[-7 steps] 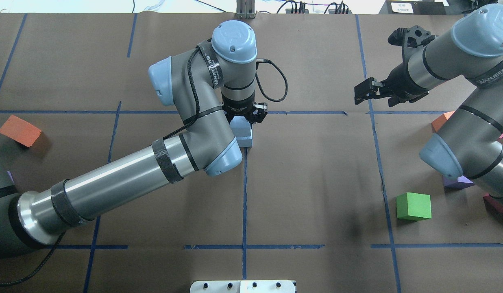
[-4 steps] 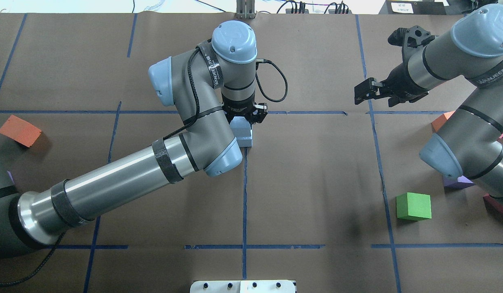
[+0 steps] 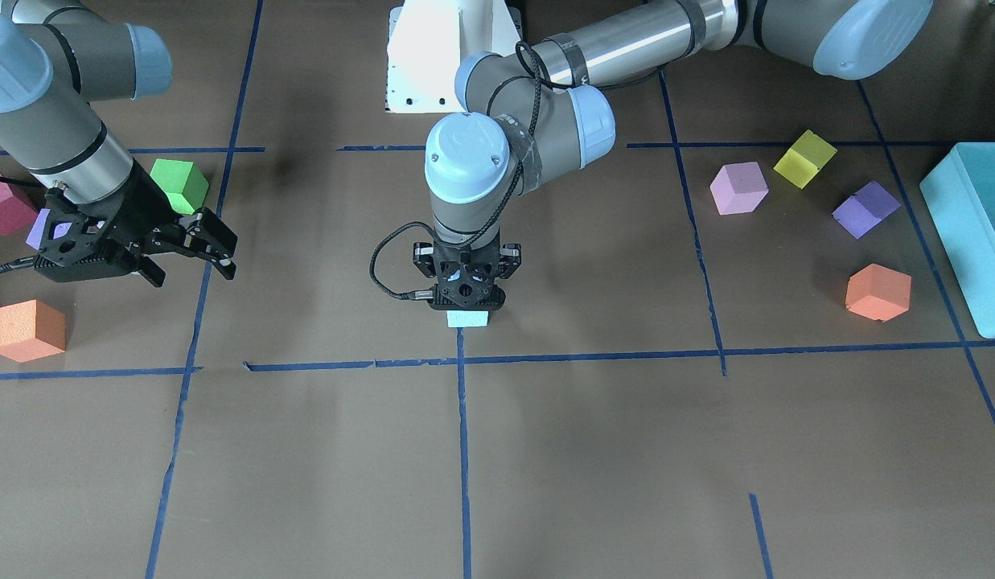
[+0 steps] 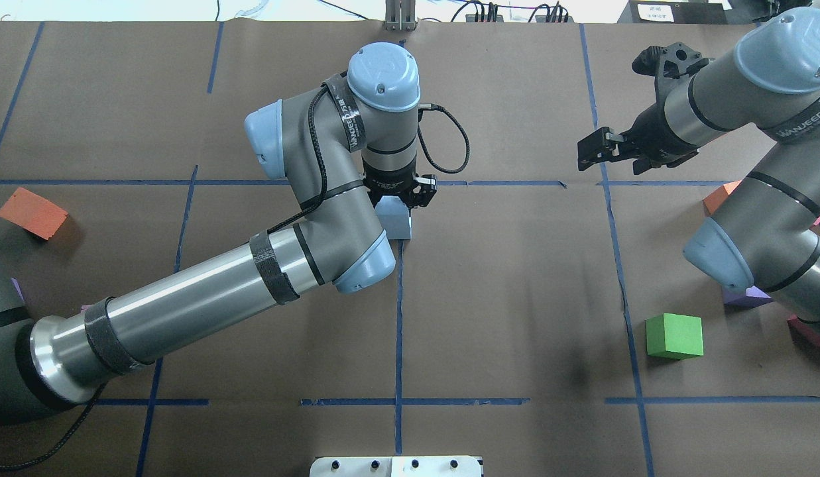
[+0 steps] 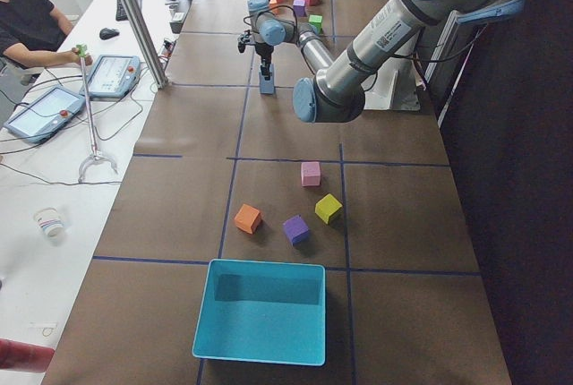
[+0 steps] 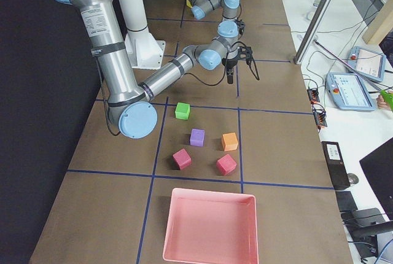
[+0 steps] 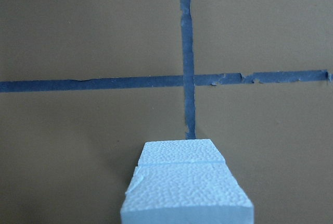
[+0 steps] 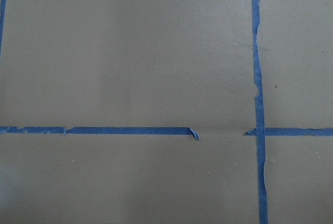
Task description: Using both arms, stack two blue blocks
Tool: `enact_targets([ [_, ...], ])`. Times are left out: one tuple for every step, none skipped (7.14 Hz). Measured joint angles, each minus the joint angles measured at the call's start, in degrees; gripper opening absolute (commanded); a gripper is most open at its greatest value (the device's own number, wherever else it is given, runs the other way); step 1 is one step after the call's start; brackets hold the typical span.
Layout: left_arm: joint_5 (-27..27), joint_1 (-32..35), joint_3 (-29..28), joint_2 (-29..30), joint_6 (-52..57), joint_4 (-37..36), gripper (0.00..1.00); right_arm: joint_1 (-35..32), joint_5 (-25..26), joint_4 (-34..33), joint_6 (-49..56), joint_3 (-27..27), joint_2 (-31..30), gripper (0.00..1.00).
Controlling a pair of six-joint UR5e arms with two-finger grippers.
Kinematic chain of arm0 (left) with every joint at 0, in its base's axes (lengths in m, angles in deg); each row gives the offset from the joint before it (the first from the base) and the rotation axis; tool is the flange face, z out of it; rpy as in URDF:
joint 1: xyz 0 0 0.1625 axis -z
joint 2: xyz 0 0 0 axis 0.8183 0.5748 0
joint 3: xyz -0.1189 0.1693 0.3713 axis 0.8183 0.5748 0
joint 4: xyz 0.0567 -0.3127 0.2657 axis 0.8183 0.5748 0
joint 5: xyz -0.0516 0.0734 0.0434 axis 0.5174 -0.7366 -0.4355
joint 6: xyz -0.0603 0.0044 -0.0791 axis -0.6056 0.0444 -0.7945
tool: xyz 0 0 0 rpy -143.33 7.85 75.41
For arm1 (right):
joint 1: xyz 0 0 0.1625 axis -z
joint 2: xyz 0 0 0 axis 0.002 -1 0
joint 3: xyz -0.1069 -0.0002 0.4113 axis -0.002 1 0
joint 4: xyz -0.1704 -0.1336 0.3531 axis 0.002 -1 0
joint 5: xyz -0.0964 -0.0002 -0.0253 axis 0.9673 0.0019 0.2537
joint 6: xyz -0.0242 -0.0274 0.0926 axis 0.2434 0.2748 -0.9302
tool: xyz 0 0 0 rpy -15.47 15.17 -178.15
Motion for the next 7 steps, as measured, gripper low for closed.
enact_targets([
  [-0.7,0.0,0.1,0.0,-0.1,0.1,1.0,0.0,0.0,0.0,0.0,0.0,0.0,1.0],
  [-1.4,0.0,0.4,0.1,-0.2,0.1,1.0,0.0,0.0,0.0,0.1,0.0,0.0,1.0],
  [-1.7,0.0,1.1,0.1,-0.3,-0.1,1.0,0.0,0.0,0.0,0.1,0.0,0.0,1.0],
  [-1.9,0.2,2.9,-0.3,-0.4,-0.8,1.0,0.0,0.0,0.0,0.2,0.0,0.0,1.0],
  [-2.4,0.5,7.9,-2.3,-0.4,-3.3,1.0,0.0,0.0,0.0,0.3,0.0,0.0,1.0],
  [-2.7,1.7,15.4,-5.7,0.0,-6.4,1.0,-0.1,0.0,0.0,0.5,0.0,0.0,1.0],
  [-2.7,3.7,23.7,-9.8,0.5,-8.3,1.0,-0.1,-0.1,0.0,0.5,-0.2,0.0,1.0],
])
